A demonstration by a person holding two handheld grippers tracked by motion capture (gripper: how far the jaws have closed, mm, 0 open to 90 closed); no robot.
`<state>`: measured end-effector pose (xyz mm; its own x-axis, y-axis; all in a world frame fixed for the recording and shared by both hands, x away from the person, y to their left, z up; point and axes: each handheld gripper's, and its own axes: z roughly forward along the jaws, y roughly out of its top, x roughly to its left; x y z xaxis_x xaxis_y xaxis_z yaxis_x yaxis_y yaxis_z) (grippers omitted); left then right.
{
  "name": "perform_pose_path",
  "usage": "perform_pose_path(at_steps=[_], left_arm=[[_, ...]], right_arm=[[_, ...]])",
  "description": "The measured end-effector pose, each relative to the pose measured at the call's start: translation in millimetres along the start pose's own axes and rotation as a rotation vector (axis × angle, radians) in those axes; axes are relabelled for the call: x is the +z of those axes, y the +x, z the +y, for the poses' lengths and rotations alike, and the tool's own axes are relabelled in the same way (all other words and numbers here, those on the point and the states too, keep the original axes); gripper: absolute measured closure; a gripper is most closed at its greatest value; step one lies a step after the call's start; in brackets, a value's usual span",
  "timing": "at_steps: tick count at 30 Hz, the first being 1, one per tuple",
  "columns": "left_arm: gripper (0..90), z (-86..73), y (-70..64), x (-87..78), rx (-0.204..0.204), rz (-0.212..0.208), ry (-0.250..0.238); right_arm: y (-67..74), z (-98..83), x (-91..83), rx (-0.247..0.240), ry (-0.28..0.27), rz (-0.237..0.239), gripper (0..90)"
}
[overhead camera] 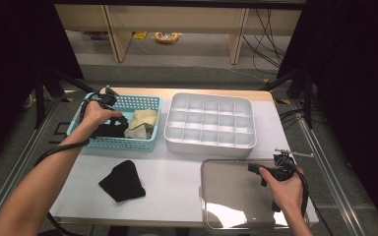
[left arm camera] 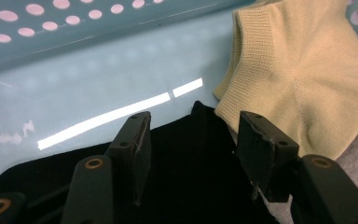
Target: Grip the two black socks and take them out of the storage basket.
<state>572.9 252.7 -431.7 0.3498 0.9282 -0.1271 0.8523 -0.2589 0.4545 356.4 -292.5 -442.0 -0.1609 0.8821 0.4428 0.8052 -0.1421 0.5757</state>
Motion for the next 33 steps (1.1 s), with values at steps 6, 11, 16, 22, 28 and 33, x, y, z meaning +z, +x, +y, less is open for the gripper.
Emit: perform_pose_path(at_steps=[6,11,16,22,28,33], left_arm=[[43.5,0.6,2.0,3.3,0.003,0.006,0.004],[43.4,0.9,3.8,6.0,0.006,0.003,0.019],[43.0,0.2,4.4,10.0,0.002,0.010,0.018],[42.2,-0.5,7.1,13.2,0.006,0.007,0.025],[41.8,-0.5,9.2,15.3,0.009,0.009,0.033],[41.7,0.8,8.7,14.9,0.025,0.011,0.040]], right_arm=[[0.0,-0.2,-0.1,0.000,-0.001,-0.001,67.8],[-0.2,-0.1,2.4,-0.004,-0.006,0.016,67.7],[0.8,-0.1,1.1,0.012,0.012,0.017,67.4],[-1.4,-0.2,2.3,-0.009,-0.006,0.007,67.3],[-2.5,-0.3,2.9,-0.021,-0.010,0.009,67.2],[-2.0,-0.2,2.1,-0.011,-0.005,0.011,67.2]])
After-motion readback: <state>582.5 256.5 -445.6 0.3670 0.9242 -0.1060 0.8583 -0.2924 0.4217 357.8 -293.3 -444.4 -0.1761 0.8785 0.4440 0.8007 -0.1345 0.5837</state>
